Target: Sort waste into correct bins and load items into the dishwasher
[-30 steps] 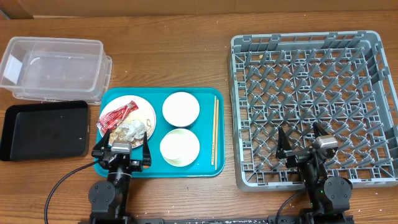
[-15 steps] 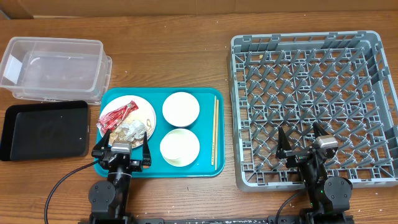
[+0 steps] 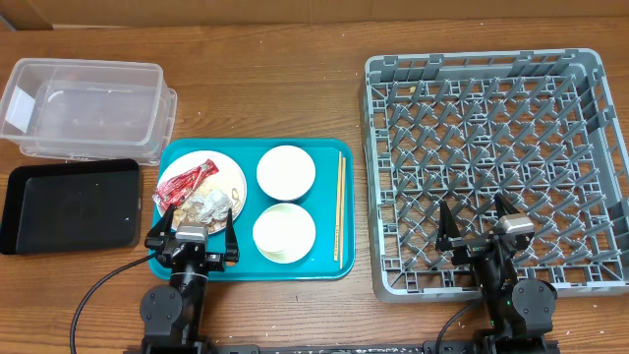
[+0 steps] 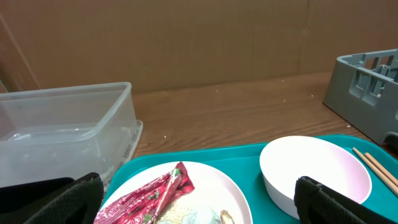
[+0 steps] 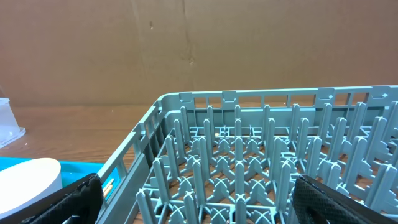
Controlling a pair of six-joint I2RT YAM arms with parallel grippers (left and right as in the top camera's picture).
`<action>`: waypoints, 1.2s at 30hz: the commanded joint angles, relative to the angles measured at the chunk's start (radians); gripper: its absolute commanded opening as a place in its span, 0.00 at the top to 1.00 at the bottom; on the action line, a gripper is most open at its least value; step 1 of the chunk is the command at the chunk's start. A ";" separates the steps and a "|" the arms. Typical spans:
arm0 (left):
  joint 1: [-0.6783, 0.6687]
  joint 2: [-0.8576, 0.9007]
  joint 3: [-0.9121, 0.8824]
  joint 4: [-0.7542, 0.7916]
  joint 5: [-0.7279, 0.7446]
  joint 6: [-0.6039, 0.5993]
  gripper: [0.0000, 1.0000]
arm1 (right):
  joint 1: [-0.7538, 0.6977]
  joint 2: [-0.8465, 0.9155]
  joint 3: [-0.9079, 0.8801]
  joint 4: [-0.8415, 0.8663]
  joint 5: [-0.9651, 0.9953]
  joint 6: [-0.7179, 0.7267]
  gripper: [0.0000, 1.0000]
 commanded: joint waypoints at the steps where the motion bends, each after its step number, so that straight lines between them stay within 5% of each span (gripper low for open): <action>1: 0.006 -0.010 -0.005 0.001 0.011 0.019 0.00 | 0.006 -0.012 -0.010 0.005 -0.006 -0.007 0.00; 20: 0.006 -0.009 0.002 0.016 0.011 -0.038 0.00 | 0.006 -0.011 0.017 -0.031 0.005 0.031 0.00; 26: 0.006 0.000 0.110 -0.147 0.011 -0.189 0.00 | 0.006 -0.011 0.122 -0.198 0.021 0.043 0.00; 36: 0.006 0.219 0.470 -0.424 0.012 -0.195 0.00 | 0.005 0.158 0.472 -0.484 0.062 0.114 0.00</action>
